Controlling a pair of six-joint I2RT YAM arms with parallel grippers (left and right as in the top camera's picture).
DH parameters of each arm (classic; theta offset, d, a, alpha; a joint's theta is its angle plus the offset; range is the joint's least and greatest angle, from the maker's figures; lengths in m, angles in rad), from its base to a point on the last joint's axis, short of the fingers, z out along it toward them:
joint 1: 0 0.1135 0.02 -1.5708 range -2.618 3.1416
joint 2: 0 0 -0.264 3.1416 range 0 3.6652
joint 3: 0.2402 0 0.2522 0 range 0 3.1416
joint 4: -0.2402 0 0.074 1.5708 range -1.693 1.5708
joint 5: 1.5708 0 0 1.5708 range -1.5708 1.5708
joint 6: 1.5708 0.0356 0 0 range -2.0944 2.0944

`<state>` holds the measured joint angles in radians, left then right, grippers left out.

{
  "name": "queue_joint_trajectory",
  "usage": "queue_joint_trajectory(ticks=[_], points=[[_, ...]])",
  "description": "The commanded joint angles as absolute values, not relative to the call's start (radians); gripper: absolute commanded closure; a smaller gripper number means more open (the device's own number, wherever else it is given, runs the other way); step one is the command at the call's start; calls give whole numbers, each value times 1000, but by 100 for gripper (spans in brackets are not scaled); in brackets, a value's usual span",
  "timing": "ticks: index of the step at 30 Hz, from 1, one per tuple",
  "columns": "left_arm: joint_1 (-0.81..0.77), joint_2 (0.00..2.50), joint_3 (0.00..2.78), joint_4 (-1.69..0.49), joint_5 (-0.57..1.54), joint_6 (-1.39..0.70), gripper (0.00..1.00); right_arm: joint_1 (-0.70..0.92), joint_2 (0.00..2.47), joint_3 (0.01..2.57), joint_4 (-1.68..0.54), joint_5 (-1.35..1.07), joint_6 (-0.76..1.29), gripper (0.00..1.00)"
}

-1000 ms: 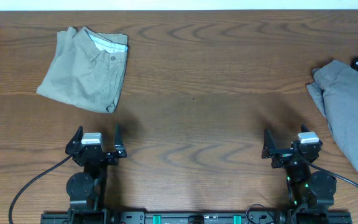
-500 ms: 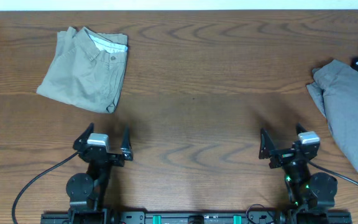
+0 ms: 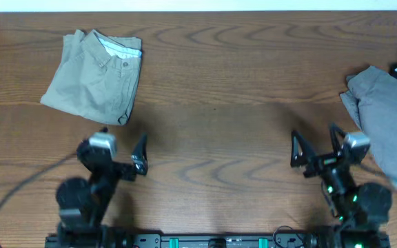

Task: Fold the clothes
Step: 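Reach the right gripper to the grey shorts at the right edge and grasp them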

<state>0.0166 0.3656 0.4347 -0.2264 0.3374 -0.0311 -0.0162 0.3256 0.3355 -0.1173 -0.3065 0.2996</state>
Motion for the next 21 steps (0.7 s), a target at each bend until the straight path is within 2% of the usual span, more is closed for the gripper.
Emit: queue_joint_trajectory(ticks=[1, 5, 11, 16, 21], points=[[14, 579, 633, -326, 327, -44, 2, -20, 505, 479, -186, -317, 309, 1], [14, 853, 908, -535, 329, -47, 2, -20, 801, 726, -439, -290, 296, 1], [14, 1164, 1237, -768, 331, -49, 2, -20, 1266, 1136, -802, -289, 141, 1], [14, 1231, 1269, -802, 423, -81, 2, -47, 1485, 1296, -858, -264, 97, 1], [14, 1237, 1269, -814, 427, -80, 2, -170, 1654, 1445, -857, -178, 110, 1]])
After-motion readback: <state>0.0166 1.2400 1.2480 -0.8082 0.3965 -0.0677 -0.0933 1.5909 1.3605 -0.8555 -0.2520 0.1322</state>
